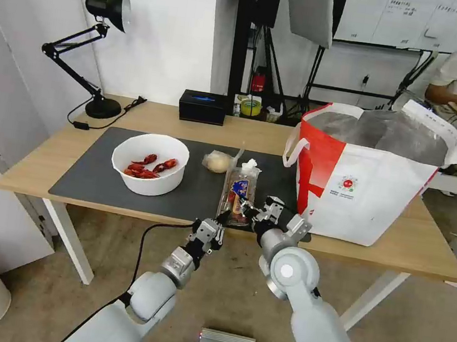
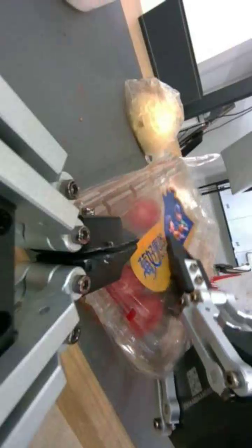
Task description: Pick up the trash from the table and place it into the takeout bag.
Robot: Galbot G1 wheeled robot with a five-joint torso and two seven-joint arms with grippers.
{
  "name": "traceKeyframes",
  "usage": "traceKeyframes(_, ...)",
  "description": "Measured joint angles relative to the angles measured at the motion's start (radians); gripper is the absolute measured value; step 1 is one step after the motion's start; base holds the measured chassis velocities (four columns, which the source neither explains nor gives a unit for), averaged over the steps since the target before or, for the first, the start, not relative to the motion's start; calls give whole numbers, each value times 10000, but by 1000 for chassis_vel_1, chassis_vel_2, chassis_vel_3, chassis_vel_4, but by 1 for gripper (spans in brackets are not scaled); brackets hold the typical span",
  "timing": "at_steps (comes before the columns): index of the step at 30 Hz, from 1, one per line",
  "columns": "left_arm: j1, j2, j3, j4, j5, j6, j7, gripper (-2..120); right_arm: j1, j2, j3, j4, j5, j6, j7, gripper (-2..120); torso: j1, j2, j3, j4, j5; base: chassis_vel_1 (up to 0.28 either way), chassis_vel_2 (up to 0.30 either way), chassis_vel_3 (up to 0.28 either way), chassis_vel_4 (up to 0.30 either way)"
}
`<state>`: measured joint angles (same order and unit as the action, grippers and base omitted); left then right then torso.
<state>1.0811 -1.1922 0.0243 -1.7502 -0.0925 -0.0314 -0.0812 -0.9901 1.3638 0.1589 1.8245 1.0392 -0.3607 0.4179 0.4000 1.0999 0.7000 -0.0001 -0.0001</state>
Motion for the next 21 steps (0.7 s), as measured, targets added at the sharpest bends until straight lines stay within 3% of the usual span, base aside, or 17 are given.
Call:
traceKeyframes(5,55,55,-96,-142,-92,-10,-152,15,-45,-9,-3,49,18,47,5,2,0,0,0,0,1,0,0,0,0)
traceKeyframes(8,130,98,-238,-408,-376,-48,-218,30,-68,-37,-4,97,19,155,-58,2,0,0,1,2,1,0,0,0,0)
traceKeyframes(12,202,138,-397,-663,-624,-53,-314,38,-68,-63,-7,128,-44,259,-178,1,0,0,0,1,1,0,0,0,0)
traceKeyframes(14,448,252,-748,-1047,-1035,-20,-484,52,-94,-178,-61,253,-270,462,-518,0,0,0,0,2,1,0,0,0,0)
traceKeyframes(21,1176,512,-1359,-1581,-1401,14,-693,74,-312,-374,-176,621,-662,694,-936,0,-1,0,-1,2,1,0,0,0,0)
